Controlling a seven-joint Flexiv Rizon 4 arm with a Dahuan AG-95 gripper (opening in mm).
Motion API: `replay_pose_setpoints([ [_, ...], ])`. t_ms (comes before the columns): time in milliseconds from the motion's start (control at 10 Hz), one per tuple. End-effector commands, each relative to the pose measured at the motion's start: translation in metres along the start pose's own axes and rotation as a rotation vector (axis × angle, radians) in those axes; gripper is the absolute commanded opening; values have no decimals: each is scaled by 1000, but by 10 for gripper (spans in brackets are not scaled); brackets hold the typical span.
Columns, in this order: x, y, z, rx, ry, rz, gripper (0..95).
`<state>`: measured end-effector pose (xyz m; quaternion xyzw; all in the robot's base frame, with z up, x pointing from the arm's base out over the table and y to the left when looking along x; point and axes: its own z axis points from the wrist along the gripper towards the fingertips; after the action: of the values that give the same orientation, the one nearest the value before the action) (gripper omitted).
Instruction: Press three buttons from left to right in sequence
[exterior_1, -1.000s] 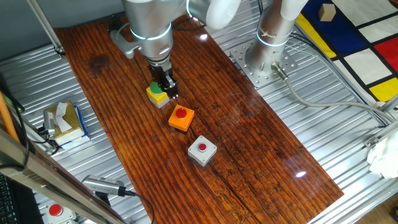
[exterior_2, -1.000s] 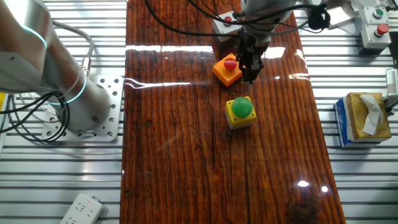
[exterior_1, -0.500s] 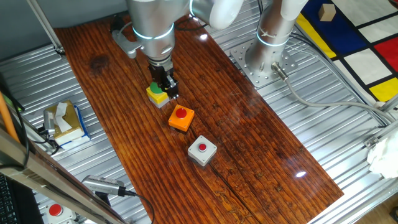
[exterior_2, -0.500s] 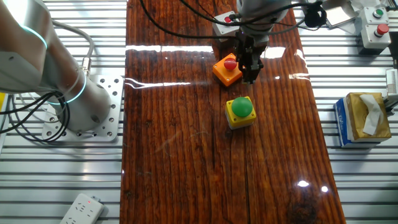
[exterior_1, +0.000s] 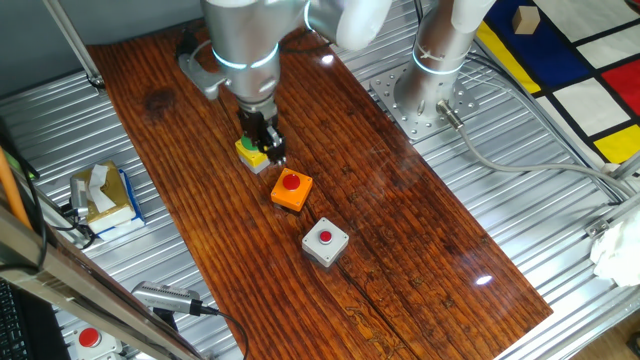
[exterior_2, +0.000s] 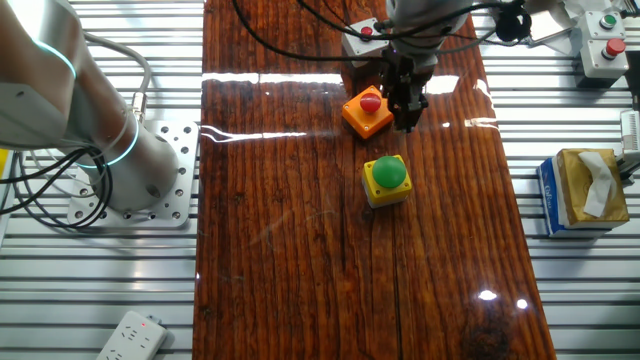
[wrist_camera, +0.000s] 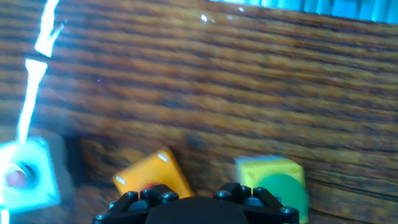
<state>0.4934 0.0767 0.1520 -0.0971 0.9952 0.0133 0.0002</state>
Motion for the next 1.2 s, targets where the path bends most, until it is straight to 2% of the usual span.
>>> replay_pose_setpoints([
  [100, -20, 28, -2, 3, -11, 51, 570],
  [400, -34, 62, -7, 0, -12, 153, 570],
  [500, -35, 73, -5, -7, -36, 176, 570],
  [600, -32, 80, -1, -17, -47, 202, 570],
  [800, -28, 85, 2, -18, -51, 227, 570],
  [1200, -11, 106, 20, -16, -70, 283, 570],
])
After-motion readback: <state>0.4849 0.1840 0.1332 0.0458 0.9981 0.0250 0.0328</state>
